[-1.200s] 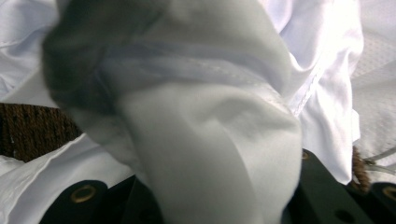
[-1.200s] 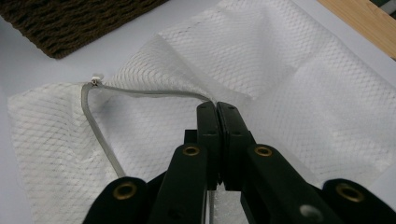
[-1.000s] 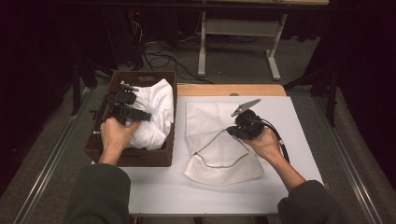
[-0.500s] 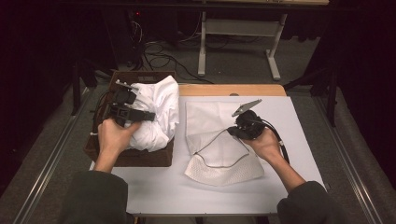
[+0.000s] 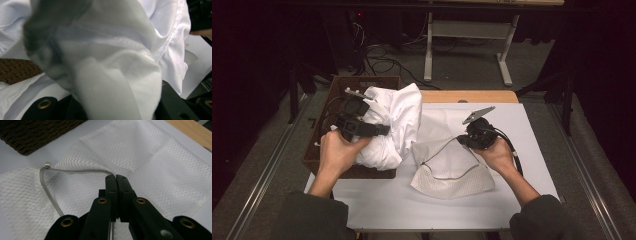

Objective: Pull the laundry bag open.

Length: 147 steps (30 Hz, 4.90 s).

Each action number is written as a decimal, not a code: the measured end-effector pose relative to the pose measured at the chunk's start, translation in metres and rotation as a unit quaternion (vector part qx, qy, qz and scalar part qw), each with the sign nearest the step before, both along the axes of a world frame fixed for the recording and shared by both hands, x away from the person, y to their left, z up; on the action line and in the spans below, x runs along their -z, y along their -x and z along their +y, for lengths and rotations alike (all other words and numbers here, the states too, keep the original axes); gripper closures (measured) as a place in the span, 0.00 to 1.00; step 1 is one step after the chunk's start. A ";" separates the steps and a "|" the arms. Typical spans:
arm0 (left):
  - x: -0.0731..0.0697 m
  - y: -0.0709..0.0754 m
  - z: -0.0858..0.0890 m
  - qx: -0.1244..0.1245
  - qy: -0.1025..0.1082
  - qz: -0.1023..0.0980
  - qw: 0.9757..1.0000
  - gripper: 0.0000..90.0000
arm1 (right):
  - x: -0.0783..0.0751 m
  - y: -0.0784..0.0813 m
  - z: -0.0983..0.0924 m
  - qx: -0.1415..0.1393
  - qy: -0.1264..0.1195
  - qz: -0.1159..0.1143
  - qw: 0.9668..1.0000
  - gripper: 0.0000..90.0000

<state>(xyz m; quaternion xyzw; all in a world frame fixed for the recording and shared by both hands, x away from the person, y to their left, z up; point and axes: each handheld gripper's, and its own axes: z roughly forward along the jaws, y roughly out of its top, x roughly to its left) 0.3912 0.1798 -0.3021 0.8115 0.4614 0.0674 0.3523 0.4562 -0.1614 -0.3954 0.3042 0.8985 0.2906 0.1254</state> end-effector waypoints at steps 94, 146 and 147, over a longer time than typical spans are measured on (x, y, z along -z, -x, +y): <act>0.138 -0.014 -0.186 0.130 -0.074 0.020 0.989 0.36 | 0.010 -0.003 -0.011 0.005 -0.002 0.017 1.000 1.00; 0.097 -0.016 -0.149 0.081 -0.035 -0.033 0.996 0.39 | 0.012 0.005 -0.009 0.007 0.000 0.007 1.000 1.00; 0.097 -0.016 -0.149 0.081 -0.035 -0.033 0.996 0.39 | 0.012 0.005 -0.009 0.007 0.000 0.007 1.000 1.00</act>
